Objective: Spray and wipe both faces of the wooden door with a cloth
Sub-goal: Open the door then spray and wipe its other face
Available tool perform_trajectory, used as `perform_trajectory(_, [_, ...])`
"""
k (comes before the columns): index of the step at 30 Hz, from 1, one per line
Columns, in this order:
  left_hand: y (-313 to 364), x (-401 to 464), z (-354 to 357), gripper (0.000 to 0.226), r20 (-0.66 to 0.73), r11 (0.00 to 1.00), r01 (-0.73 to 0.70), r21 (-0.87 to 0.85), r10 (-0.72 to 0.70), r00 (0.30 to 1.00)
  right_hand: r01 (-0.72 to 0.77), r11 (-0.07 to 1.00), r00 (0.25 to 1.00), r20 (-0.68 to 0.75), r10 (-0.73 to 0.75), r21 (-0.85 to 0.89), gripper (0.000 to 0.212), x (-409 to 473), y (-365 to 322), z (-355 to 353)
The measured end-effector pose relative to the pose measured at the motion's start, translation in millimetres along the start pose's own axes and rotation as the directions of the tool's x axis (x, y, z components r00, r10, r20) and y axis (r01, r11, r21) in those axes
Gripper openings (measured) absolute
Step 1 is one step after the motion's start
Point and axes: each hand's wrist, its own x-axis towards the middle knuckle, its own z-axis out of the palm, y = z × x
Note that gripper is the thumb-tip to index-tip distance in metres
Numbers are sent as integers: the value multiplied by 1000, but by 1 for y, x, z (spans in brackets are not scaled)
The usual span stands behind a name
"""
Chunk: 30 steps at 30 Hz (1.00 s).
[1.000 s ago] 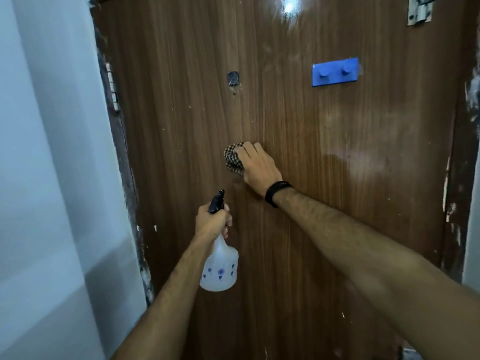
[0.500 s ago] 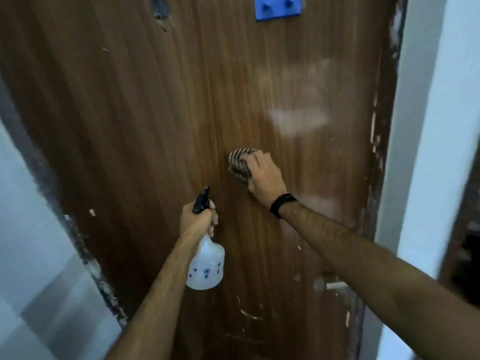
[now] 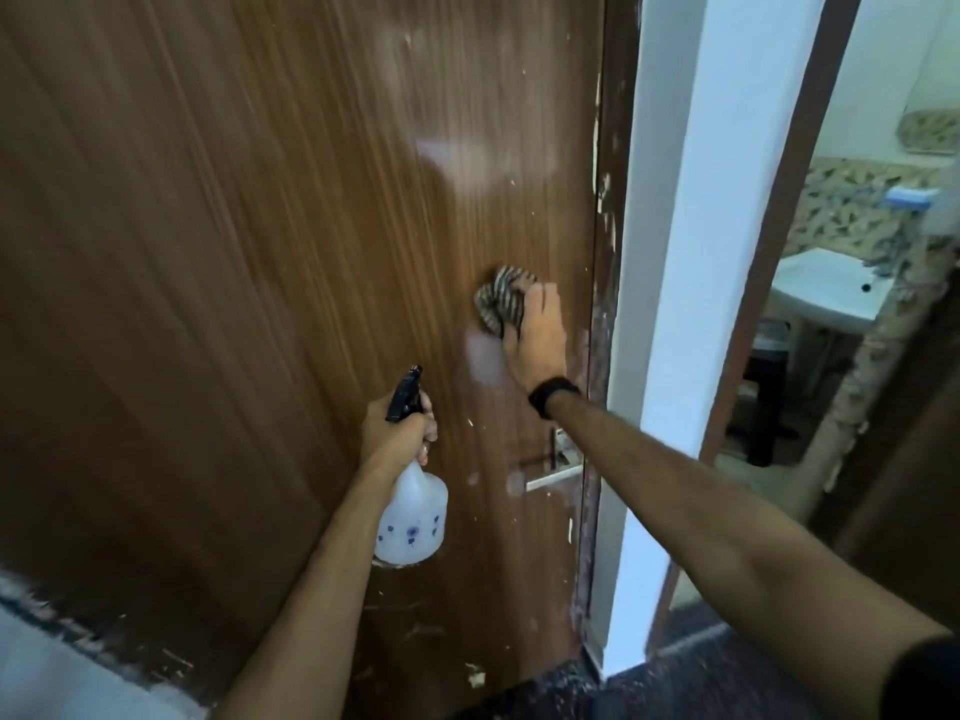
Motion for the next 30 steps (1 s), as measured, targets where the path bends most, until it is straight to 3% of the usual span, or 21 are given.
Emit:
perform_trajectory(3, [-11,3,33,32,26,999,31,30,-32,999,6,1000,985,-175,-10,-28,35,20,22,-13])
perform_trajectory(5, [-19,3,60,31,46,997,51,65,-54,998,-24,998,979,-206,12,-55,34,8,44,-7])
perform_trajectory(10, [-43,-6,119,23,56,974,122,191,-135,989,-279,960,960,-3,279,-5,28,-86,109,22])
perform_trajectory(14, [-37,-9,146,28,89,965,146,217,-169,982,-236,971,971,46,234,46,25,-92,130,15])
perform_trajectory(19, [0,4,165,31,106,983,54,176,-74,992,-162,980,966,-185,181,115,29,-21,119,-13])
perform_trajectory(21, [15,13,170,29,100,985,26,168,-44,994,-123,986,967,-212,144,109,32,-10,125,-14])
perform_trajectory(24, [25,16,175,27,122,986,15,168,-36,992,-176,983,978,-102,181,60,47,-43,140,-4])
perform_trajectory(28, [14,16,177,31,220,979,39,200,-84,972,-475,880,878,73,474,4,49,-112,160,8])
perform_trajectory(30, [7,18,177,32,244,980,44,192,-92,965,-493,870,868,79,490,14,47,-119,162,8])
